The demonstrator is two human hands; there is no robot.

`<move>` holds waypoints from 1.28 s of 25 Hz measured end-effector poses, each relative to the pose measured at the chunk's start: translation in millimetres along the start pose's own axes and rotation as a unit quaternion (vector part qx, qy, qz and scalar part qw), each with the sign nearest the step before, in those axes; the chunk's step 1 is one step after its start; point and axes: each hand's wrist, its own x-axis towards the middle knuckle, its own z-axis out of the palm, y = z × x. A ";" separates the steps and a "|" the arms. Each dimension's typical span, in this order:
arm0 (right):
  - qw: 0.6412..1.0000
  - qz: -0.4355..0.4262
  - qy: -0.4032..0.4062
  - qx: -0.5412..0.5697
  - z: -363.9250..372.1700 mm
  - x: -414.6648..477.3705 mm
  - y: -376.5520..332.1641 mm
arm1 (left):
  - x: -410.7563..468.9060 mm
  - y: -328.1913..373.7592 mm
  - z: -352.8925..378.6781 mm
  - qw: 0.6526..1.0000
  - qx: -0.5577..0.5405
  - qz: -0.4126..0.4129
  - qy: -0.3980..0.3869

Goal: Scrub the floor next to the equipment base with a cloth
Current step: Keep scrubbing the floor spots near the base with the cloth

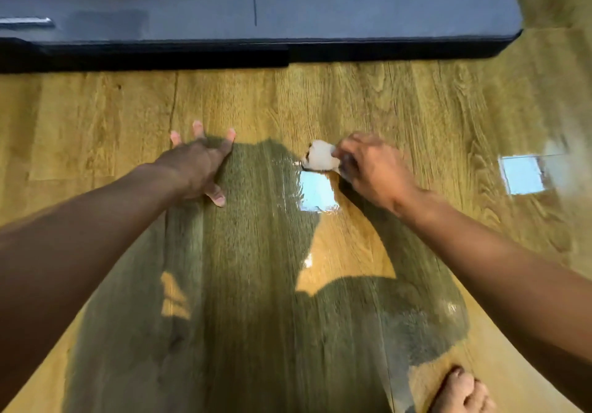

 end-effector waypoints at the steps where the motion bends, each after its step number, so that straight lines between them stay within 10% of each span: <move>1: 0.999 -0.025 -0.021 0.014 0.6 -30.7 -7.4 | 1.4 -0.1 0.5 1.000 0.008 -0.001 0.003; 14: 0.979 -0.130 -0.148 0.052 4.8 -134.4 -23.3 | -26.5 37.5 32.6 0.991 0.115 0.042 0.059; 32: 0.995 -0.059 -0.060 0.045 7.6 -143.8 14.7 | -35.9 75.0 38.1 0.988 0.133 0.071 0.033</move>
